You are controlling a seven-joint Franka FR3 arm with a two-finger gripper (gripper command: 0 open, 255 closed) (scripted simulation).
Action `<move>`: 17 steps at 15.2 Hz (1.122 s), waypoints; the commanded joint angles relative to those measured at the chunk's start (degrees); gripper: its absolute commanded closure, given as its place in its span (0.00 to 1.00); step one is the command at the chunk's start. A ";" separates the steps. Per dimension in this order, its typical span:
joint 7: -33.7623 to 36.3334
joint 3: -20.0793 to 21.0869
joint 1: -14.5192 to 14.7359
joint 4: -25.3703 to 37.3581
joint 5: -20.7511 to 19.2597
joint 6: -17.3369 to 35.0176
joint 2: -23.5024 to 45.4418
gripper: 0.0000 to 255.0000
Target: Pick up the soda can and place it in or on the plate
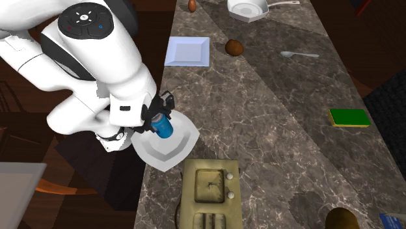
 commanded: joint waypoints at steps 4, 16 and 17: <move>-0.38 0.37 0.15 -4.14 0.40 3.72 -0.45 1.00; -0.56 0.60 0.24 -6.31 0.65 5.75 -0.57 0.00; -0.56 0.60 0.24 -6.31 0.65 5.75 -0.57 0.00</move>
